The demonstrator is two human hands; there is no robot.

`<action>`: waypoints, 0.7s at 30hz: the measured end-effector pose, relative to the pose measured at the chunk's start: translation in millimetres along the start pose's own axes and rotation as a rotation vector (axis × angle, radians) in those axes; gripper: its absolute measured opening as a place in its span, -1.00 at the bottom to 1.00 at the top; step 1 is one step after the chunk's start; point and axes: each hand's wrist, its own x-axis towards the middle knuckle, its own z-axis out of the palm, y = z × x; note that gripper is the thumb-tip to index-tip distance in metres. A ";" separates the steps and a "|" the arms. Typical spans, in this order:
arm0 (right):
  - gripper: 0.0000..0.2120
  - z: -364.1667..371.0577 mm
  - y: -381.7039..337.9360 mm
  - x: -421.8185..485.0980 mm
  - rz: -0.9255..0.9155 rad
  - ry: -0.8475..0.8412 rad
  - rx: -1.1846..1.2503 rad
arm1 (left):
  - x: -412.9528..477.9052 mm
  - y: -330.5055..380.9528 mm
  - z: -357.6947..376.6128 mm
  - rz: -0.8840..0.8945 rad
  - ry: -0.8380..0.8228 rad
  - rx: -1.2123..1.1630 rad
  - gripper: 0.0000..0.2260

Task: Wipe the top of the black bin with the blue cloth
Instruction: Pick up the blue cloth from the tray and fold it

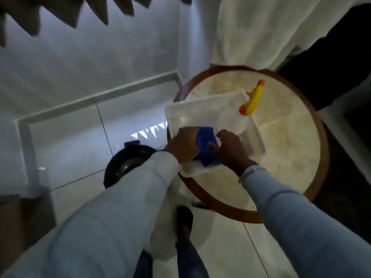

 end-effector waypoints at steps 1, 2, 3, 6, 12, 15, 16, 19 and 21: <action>-0.62 10.1 6.4 5.6 0.051 -0.007 0.007 | 11.4 -4.7 8.0 0.008 -0.031 0.097 -0.50; -0.56 19.1 11.5 11.7 0.096 0.007 0.022 | 21.6 -6.5 13.1 0.012 -0.040 0.163 -0.48; -0.53 29.3 15.9 15.6 0.126 0.011 0.035 | 31.3 -12.6 19.8 0.016 -0.046 0.236 -0.47; -0.49 49.3 19.7 23.2 0.164 0.039 0.071 | 50.9 -17.6 29.7 0.028 0.015 0.419 -0.52; -0.66 39.9 14.0 27.3 0.170 0.147 0.252 | 62.1 -10.7 17.2 -0.028 0.163 0.198 -0.78; -0.83 20.6 -4.5 22.4 0.092 0.266 0.397 | 48.8 -13.9 -4.7 0.013 0.219 -0.123 -0.83; -0.87 16.0 -13.6 20.6 0.064 0.284 0.452 | 41.5 -17.4 -13.2 0.018 0.232 -0.181 -0.82; -0.90 10.5 -48.9 17.0 -0.040 0.300 0.562 | 14.3 -36.5 -39.6 0.040 0.279 -0.385 -0.80; -0.89 18.8 -73.9 14.1 -0.127 0.257 0.580 | -9.9 -59.2 -52.8 0.038 0.337 -0.527 -0.76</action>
